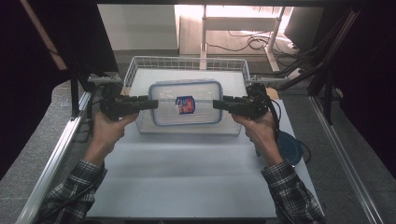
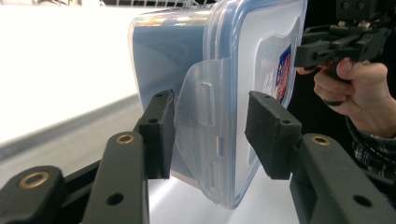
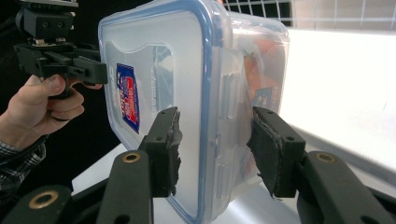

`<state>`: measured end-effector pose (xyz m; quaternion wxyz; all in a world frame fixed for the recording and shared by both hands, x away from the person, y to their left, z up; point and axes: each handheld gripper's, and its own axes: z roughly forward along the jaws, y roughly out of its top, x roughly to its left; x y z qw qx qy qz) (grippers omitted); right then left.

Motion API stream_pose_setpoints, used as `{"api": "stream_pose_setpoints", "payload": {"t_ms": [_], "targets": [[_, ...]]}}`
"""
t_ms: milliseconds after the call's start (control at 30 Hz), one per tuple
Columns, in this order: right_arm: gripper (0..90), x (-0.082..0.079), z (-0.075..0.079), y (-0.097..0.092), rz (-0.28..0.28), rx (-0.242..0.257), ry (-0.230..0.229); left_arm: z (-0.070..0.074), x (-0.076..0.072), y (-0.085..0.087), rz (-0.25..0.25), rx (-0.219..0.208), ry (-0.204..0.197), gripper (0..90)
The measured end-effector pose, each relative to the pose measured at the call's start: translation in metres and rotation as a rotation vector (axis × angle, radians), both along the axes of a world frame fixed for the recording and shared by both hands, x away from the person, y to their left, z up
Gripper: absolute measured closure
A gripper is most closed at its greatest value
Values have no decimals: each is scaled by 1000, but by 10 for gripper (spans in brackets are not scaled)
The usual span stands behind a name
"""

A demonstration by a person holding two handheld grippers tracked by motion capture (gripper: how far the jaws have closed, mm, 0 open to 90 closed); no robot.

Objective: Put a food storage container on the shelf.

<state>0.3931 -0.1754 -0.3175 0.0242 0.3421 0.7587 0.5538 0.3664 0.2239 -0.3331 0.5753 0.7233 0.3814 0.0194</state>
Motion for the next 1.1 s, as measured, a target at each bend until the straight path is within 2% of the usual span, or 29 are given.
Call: {"api": "stream_pose_setpoints", "payload": {"t_ms": [333,467,667,867,1100], "targets": [[528,24,16,4,-22,26,3,22,29,5,9,-24,-1,531],[527,36,21,4,-26,34,0,26,41,4,12,-28,5,531],[526,54,18,3,-38,48,19,25,59,4,22,-38,28,531],[521,65,13,3,-55,52,48,17,68,3,27,-48,54,530],[509,69,9,2,-68,51,56,10,72,4,21,-76,36,534]]}}
